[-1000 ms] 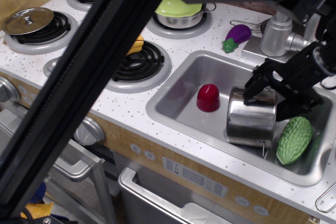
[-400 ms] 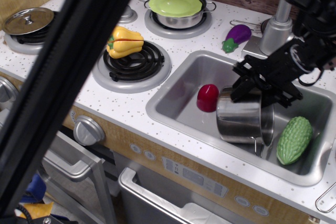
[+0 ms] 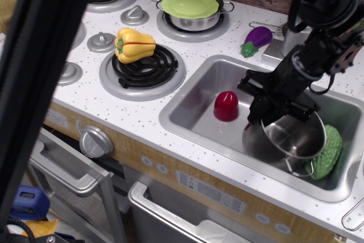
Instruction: Flip pot upright in sink
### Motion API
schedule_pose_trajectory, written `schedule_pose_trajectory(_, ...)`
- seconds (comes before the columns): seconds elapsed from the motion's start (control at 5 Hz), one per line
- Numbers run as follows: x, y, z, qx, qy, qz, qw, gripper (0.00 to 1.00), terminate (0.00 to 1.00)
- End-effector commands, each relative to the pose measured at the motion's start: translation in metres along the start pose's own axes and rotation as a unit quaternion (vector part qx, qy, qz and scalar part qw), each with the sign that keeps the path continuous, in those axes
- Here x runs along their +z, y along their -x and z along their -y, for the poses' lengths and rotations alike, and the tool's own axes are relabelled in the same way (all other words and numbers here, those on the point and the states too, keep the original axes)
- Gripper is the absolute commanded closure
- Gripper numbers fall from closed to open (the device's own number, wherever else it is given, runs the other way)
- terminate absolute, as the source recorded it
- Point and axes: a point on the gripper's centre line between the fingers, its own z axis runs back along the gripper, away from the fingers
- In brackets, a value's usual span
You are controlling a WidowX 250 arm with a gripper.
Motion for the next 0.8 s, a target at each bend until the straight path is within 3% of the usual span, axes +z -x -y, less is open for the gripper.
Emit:
schedule_pose_trajectory(0.0, 0.0275, -0.0103, -0.0116, 0.010, 0.057, 0.049, 0.9971, 1.00, 0.00)
schedule_pose_trajectory(0.2, 0.0201, -0.0074, -0.0118, 0.005, 0.075, 0.066, 0.9950, 0.00, 0.00)
schedule_pose_trajectory(0.6, 0.0201, -0.0074, -0.0118, 0.005, 0.075, 0.066, 0.9950, 0.00, 0.00)
